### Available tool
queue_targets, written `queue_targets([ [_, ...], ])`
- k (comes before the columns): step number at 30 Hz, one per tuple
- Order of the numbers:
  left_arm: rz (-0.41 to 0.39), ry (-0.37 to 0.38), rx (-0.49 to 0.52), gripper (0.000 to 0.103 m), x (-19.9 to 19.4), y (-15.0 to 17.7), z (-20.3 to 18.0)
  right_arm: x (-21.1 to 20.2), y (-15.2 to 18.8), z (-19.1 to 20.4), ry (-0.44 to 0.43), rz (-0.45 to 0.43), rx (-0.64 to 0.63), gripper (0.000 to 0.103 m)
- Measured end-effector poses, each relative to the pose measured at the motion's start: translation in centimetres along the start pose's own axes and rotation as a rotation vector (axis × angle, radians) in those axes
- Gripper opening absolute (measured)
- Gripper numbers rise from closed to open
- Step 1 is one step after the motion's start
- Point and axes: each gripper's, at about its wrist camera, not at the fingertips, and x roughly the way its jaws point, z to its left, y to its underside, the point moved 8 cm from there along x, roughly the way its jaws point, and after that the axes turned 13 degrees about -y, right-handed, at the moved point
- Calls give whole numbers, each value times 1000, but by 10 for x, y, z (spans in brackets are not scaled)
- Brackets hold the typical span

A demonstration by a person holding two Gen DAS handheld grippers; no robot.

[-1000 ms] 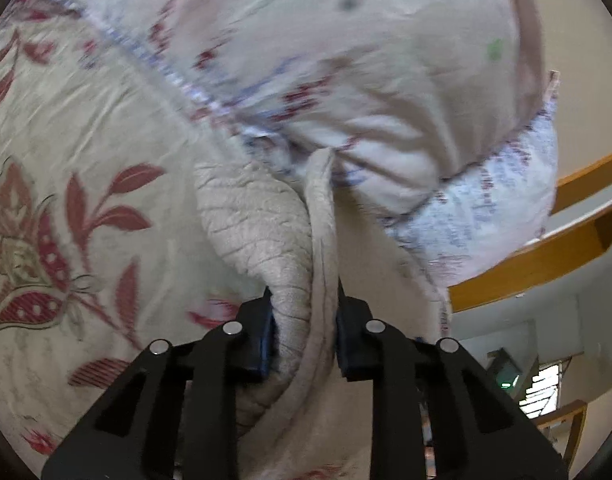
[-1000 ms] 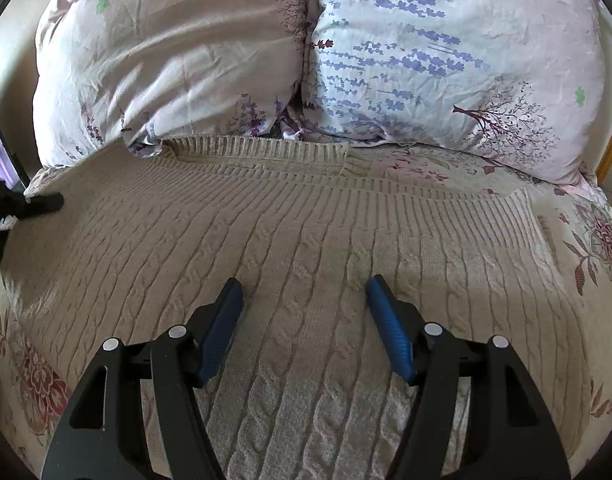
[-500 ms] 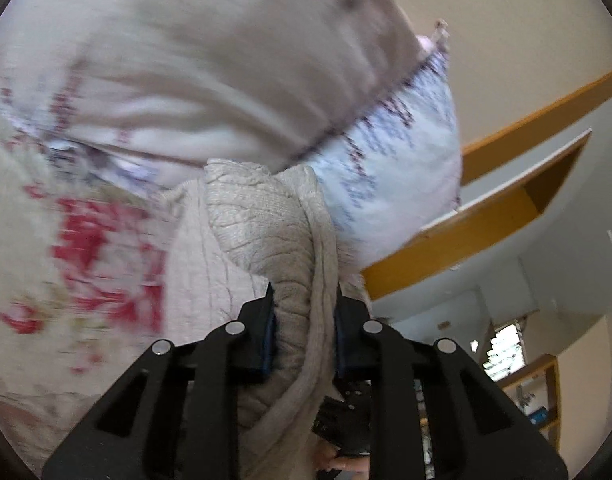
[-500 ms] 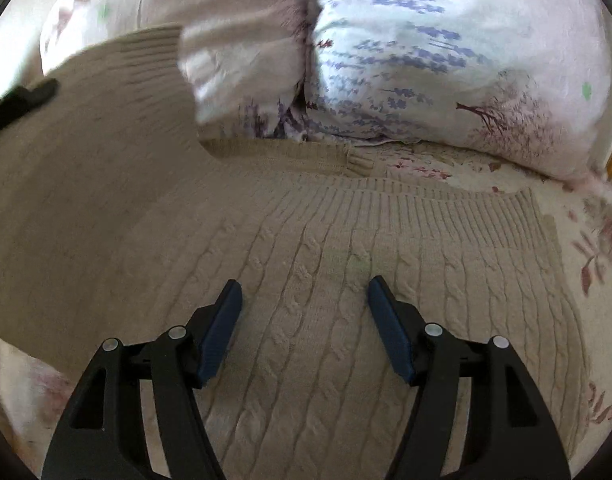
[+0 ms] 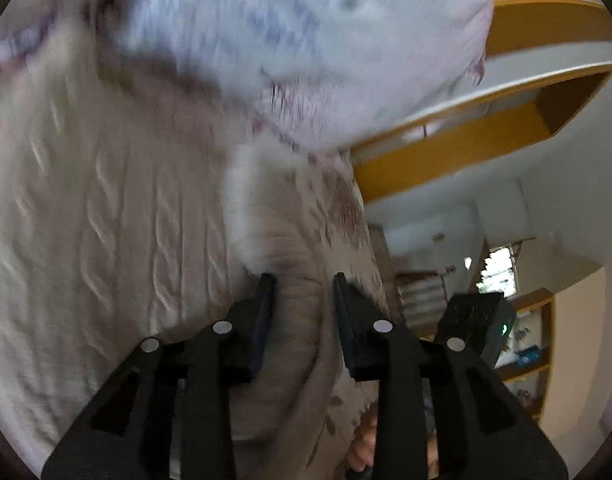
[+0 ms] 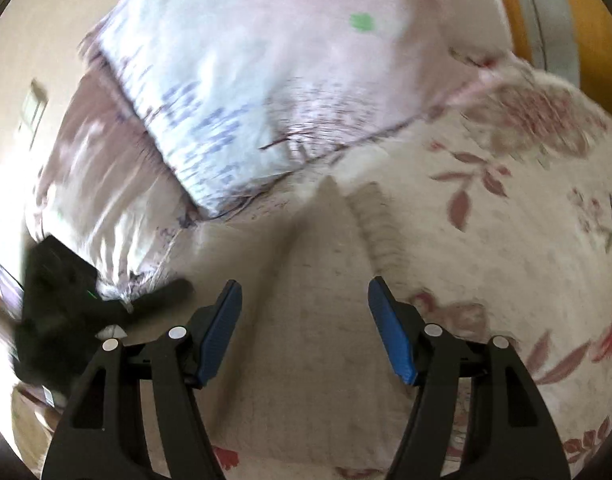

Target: Fold small clothes

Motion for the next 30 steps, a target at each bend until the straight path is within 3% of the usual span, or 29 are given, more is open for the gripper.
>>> queue_targets([
  [1, 0, 21, 9, 32, -3, 2, -3, -3, -1, -4, -8, 0, 21, 67],
  [2, -7, 36, 23, 43, -11, 2, -5, -6, -3, -5, -19, -1, 29, 67],
  [4, -68, 23, 47, 63, -38, -1, -5, -12, -6, -2, -51, -2, 38, 67],
  [5, -108, 7, 59, 68, -53, -2, -2, -14, -8, 1, -80, 4, 45, 67],
  [6, -159, -28, 78, 70, -71, -4, 3, -15, -8, 5, -123, 18, 61, 67],
  [9, -271, -230, 98, 77, -103, -7, 32, -13, -8, 9, -193, 76, 94, 67],
  [10, -286, -300, 100, 77, -107, -6, 45, -11, -6, 10, -206, 105, 108, 67],
  [13, -279, -391, 77, 77, -103, -1, 72, -1, 3, 9, -213, 188, 139, 67],
  [19, -191, -364, 50, 77, -81, 12, 100, 21, 28, 17, -220, 341, 137, 63],
  [22, -145, -330, 60, 77, -68, 20, 99, 35, 20, 16, -241, 327, 157, 54],
  [26, -146, -307, 76, 77, -65, 22, 95, 57, 2, 1, -252, 294, 242, 42],
  [27, -145, -291, 65, 77, -65, 22, 96, 60, -1, -2, -254, 286, 260, 32],
  [28, -145, -283, 60, 77, -65, 23, 95, 62, -4, -5, -240, 275, 255, 25],
  [30, -140, -259, 42, 77, -70, 26, 97, 60, -10, 3, -192, 244, 160, 19],
])
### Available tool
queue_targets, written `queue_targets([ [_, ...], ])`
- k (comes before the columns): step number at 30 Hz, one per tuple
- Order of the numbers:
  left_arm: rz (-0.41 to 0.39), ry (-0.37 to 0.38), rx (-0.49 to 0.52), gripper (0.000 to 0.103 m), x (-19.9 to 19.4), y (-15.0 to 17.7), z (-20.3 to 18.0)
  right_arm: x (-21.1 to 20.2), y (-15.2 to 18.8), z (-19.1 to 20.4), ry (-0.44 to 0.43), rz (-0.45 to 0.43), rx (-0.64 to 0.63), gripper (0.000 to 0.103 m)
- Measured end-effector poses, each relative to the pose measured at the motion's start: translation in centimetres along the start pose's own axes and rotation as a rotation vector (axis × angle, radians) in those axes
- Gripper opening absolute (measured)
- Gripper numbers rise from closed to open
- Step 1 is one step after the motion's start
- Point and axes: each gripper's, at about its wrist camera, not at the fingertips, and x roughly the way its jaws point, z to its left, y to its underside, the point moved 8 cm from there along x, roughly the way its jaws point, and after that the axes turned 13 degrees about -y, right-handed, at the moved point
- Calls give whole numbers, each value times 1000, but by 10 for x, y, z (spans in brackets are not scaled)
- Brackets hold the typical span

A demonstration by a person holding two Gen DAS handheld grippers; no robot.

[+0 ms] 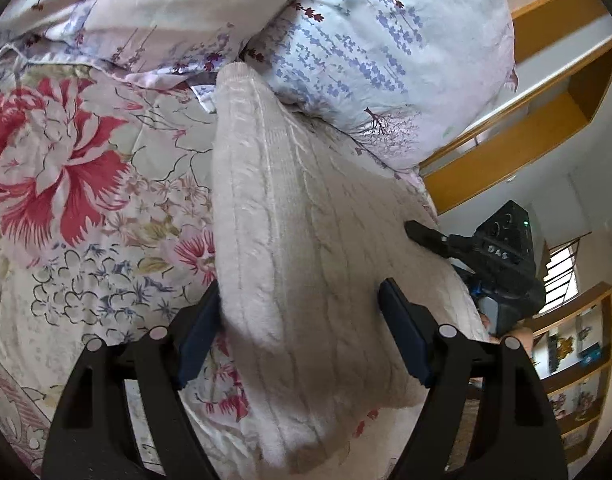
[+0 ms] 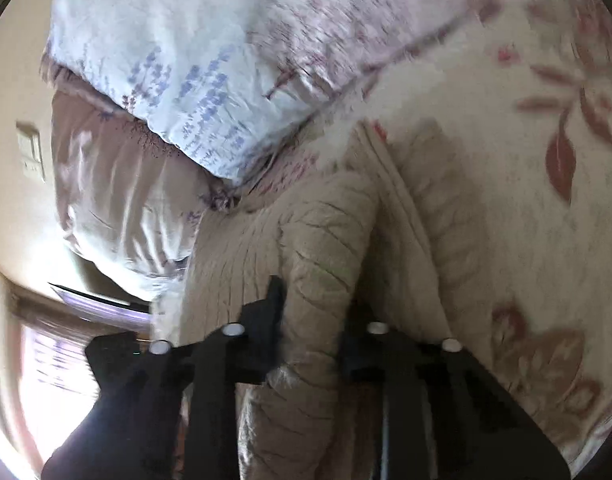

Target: Fold small clothes

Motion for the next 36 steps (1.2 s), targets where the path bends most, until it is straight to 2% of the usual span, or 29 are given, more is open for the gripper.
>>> queue_targets([
  [5, 1, 35, -40, 78, -9, 1, 4, -15, -6, 74, 139, -127, -409, 17],
  [8, 2, 48, -42, 79, -12, 3, 3, -25, -5, 107, 221, -195, -596, 16],
  [9, 2, 50, -41, 79, -13, 4, 3, -27, -5, 107, 261, -197, -621, 16],
  [12, 3, 51, -26, 79, -13, 7, 1, -33, -9, 87, 324, -196, -580, 16],
  [15, 6, 49, -5, 79, -8, 8, -4, -37, -9, 63, 338, -192, -502, 16],
  [17, 6, 49, 6, 79, -7, 9, -6, -31, -9, 32, 382, -151, -413, 16],
  [20, 5, 43, 31, 79, -6, 10, -7, -19, -3, -11, 407, -71, -267, 24],
  [22, 4, 36, 41, 79, -6, 10, -8, -32, -3, -13, 369, -117, -219, 46],
  [24, 7, 28, 32, 79, -7, 7, -8, -51, -2, -8, 364, -161, -203, 50],
  [26, 17, 28, 19, 79, -9, 7, -9, -73, 6, 2, 316, -191, -206, 50],
  [31, 3, 29, 26, 79, -25, 10, -13, -101, 39, 20, 231, -182, -222, 50],
  [36, 31, 18, 28, 77, -31, 25, -10, -103, 71, 25, 212, -149, -245, 48],
])
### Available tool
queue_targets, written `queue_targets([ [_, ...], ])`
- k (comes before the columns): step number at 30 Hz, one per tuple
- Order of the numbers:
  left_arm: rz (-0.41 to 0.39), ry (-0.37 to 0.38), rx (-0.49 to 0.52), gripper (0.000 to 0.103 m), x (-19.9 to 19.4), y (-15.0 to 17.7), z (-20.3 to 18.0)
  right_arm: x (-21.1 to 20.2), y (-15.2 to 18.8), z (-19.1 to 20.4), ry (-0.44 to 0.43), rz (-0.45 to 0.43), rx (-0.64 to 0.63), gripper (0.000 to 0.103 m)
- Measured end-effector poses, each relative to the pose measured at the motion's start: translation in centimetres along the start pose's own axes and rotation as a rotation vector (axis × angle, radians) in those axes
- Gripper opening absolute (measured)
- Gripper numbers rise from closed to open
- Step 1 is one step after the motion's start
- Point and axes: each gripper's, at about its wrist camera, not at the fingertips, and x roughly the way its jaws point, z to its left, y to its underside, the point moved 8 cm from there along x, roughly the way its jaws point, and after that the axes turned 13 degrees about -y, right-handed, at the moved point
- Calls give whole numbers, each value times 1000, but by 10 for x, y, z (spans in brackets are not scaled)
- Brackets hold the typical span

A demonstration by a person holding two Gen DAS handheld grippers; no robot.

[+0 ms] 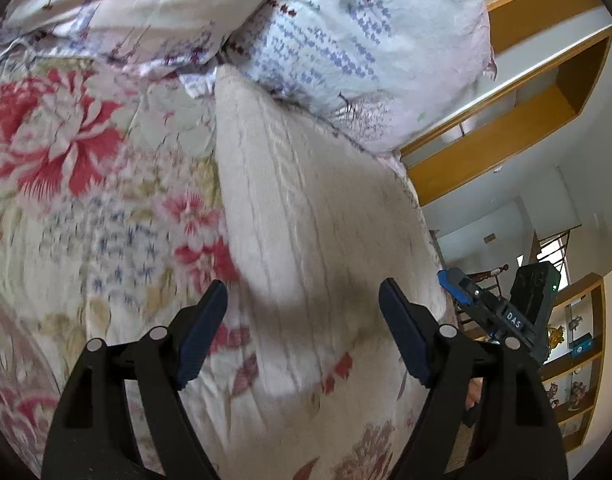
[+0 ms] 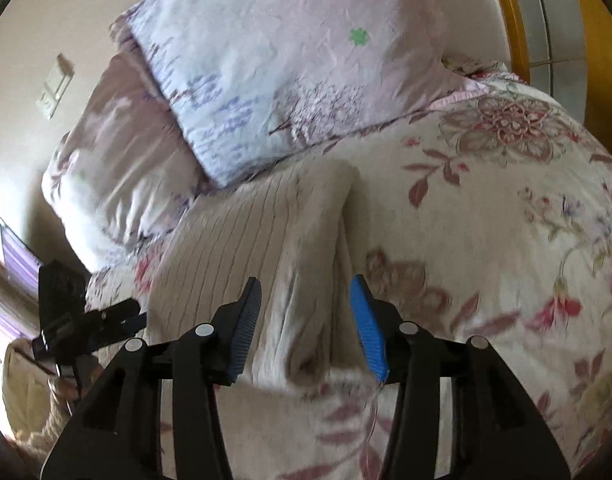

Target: Fold small clothes

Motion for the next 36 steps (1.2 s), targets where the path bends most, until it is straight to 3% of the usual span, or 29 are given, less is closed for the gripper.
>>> queue_targets([
  [6, 41, -20, -9, 68, 4, 16, 4, 11, 22, -2, 6, 45, 6, 42],
  [9, 54, -25, -7, 59, 7, 20, 5, 17, 31, -7, -9, 54, 28, 25],
  [10, 60, -24, -5, 51, 8, 21, 5, 20, 33, -8, -1, 58, 22, 15],
  [11, 68, -19, -1, 43, 9, 22, 4, 20, 34, -7, 9, 55, 9, 13],
  [13, 76, -9, 3, 38, 10, 24, 3, 12, 28, -1, 23, 13, -27, 10],
  [17, 77, 2, 7, 39, 9, 25, 1, -26, 5, 15, 34, -138, -88, 9],
  [19, 79, 7, 8, 39, 8, 27, 1, -28, 5, 8, 73, -118, -88, 9],
  [23, 98, -1, 22, 39, 13, 33, 3, 5, 33, -33, 168, 34, 8, 9],
  [26, 98, 2, 27, 47, 12, 34, 3, 4, 32, -34, 117, 25, 55, 11],
  [27, 99, 7, 25, 50, 10, 33, 3, 2, 29, -32, 95, 21, 69, 19],
  [28, 95, 11, 21, 57, 9, 31, 3, -1, 27, -31, 82, 17, 85, 34],
  [30, 72, 8, 17, 65, 6, 26, 3, -7, 18, -28, 43, -9, 123, 49],
  [32, 57, -5, 9, 67, 7, 20, 4, -8, 7, -24, -3, -55, 152, 50],
  [36, 50, -39, -18, 68, 11, 11, 8, 11, -6, -26, -30, -54, 186, 48],
])
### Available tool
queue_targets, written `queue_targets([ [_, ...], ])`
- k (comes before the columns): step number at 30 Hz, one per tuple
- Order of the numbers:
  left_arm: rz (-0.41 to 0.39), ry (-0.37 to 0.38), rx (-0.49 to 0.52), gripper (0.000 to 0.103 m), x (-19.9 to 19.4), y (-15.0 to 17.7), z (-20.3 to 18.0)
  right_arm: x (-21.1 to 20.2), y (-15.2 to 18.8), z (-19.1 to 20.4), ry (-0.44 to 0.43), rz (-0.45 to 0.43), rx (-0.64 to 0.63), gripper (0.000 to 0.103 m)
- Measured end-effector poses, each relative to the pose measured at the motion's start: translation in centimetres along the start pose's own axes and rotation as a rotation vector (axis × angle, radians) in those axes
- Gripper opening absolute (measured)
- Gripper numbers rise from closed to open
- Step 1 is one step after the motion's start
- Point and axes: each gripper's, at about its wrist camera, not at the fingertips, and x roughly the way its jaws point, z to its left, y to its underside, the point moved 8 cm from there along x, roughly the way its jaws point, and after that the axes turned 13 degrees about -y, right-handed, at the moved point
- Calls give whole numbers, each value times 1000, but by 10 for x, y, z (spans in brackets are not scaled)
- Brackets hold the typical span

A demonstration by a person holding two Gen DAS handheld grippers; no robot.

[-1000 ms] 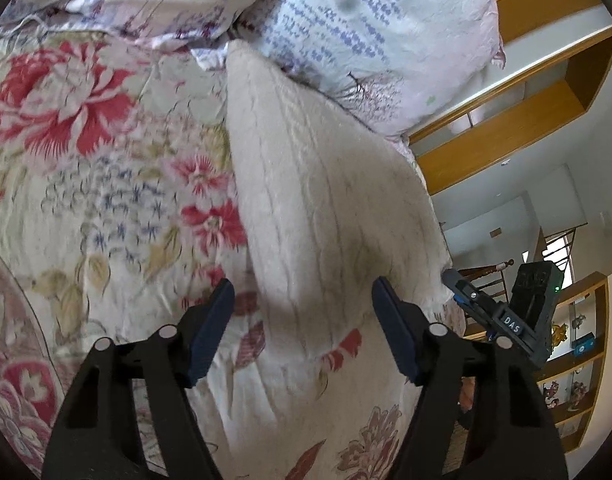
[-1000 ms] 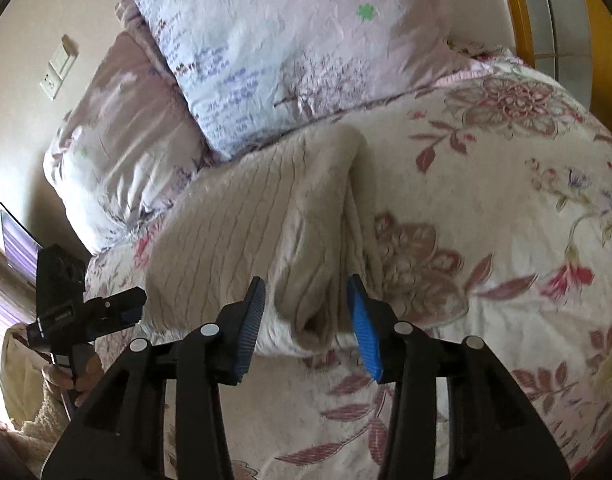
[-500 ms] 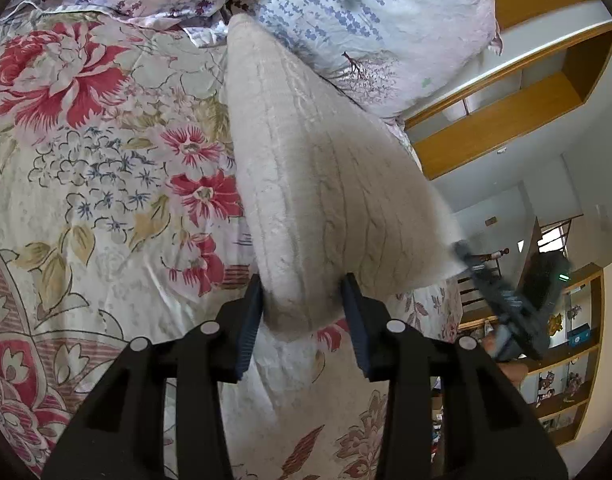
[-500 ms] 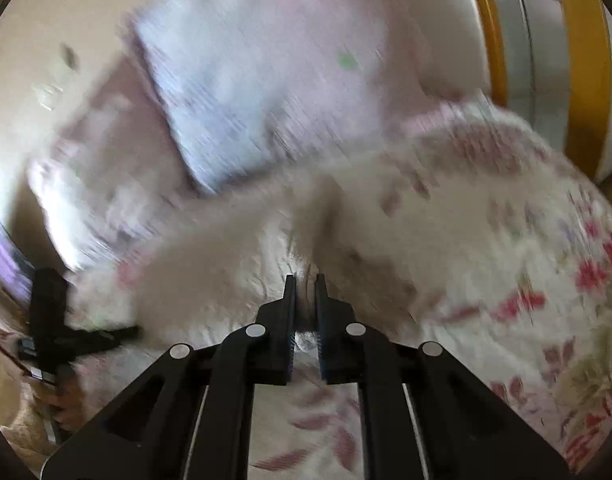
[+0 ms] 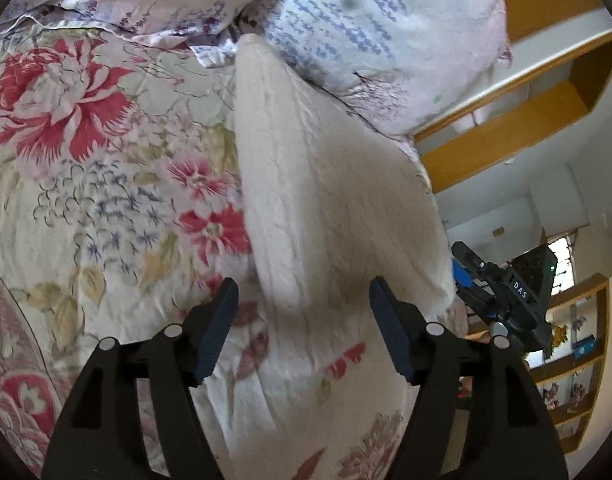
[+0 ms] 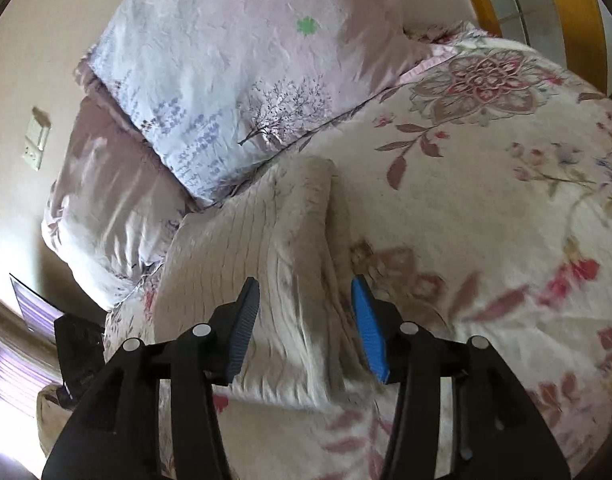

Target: Fold small clothes

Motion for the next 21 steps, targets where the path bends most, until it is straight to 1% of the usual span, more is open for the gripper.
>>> queue_targets([
  [1, 1, -5, -2, 68, 1, 0, 0, 11, -1, 0, 4, 15, -1, 30],
  [2, 1, -8, -3, 68, 1, 0, 0, 15, -1, 1, -2, 24, -11, 16],
  [3, -1, -11, 1, 69, 1, 1, -1, 19, -1, 4, -2, 28, -30, 12],
  [5, -5, -15, 15, 72, -1, 0, -2, 13, -5, 11, 41, -34, -100, 11],
  [6, -10, -20, 22, 73, -1, 0, -4, 8, -7, 11, 64, -60, -112, 11],
  [7, -14, -24, 28, 74, 0, -1, -6, 7, -8, 6, 77, -68, -106, 11],
  [9, -15, -30, 41, 74, 0, -1, -7, 10, -5, -10, 104, -46, -61, 11],
  [10, -14, -32, 45, 74, 6, -6, -12, 14, 1, -20, 113, -31, -32, 11],
  [11, -14, -39, 48, 74, 8, -7, -12, 15, 3, -23, 98, -38, -18, 11],
  [12, -14, -45, 50, 74, 9, -7, -12, 15, 4, -23, 97, -42, -20, 11],
  [14, -20, -53, 60, 74, 10, -7, -13, 15, 3, -17, 130, -30, -57, 12],
  [16, -27, -64, 75, 74, 10, -7, -15, 12, 0, -9, 157, -31, -90, 17],
  [18, -43, -87, 90, 75, 10, -9, -16, 5, -5, 0, 168, -62, -126, 24],
  [19, -50, -103, 97, 77, 11, -12, -18, 1, -9, 8, 176, -89, -158, 31],
  [21, -66, -138, 119, 78, 13, -19, -21, -1, -14, 18, 177, -106, -200, 42],
])
